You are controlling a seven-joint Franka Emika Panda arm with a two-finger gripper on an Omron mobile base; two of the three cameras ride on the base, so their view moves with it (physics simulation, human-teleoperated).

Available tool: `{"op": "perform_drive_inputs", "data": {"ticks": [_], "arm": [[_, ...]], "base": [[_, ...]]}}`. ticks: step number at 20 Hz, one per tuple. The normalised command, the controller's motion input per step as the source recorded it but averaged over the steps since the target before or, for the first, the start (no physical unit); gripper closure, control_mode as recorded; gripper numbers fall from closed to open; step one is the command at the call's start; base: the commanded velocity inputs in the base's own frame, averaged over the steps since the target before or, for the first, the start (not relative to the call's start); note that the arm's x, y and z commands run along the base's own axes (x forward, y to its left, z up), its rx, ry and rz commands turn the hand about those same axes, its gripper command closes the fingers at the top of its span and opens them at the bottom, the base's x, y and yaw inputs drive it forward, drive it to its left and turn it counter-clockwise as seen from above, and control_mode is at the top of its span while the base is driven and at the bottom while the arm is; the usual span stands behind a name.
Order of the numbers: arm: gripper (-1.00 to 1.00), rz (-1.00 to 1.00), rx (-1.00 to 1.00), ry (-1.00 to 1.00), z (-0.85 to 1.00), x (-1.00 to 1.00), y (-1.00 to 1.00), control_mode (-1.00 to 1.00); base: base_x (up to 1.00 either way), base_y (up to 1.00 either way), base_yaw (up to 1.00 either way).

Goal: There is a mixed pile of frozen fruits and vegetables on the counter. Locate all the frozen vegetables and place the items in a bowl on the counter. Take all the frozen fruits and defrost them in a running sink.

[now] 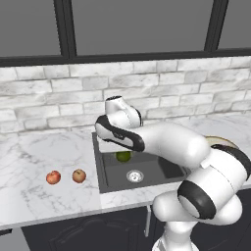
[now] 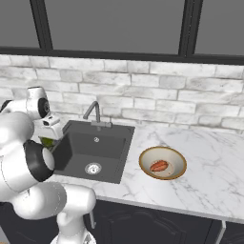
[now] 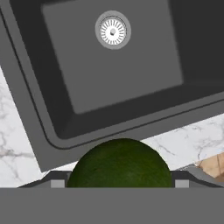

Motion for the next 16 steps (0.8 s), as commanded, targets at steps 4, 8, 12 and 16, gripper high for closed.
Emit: {"op": "perform_drive_inputs", "data": {"ticks": [4,8,12,16], "arm": [[1.0,-0.11,-0.11,0.02,0.0,-0.09,-0.64,-1.0],[1.0,-0.12,-0.1,0.03,0.0,-0.04,-0.72,-1.0],[1.0,-0.13,-0.1,0.03,0.01,0.0,-0.77,-1.0],[1.0,-0.13,-0.08,0.01,0.01,0.0,-0.79,-1.0]], "base": [[0.0,0.0,0.0],[0.0,0.0,0.0],[0.0,0.0,0.0],[0.0,0.0,0.0]]}}
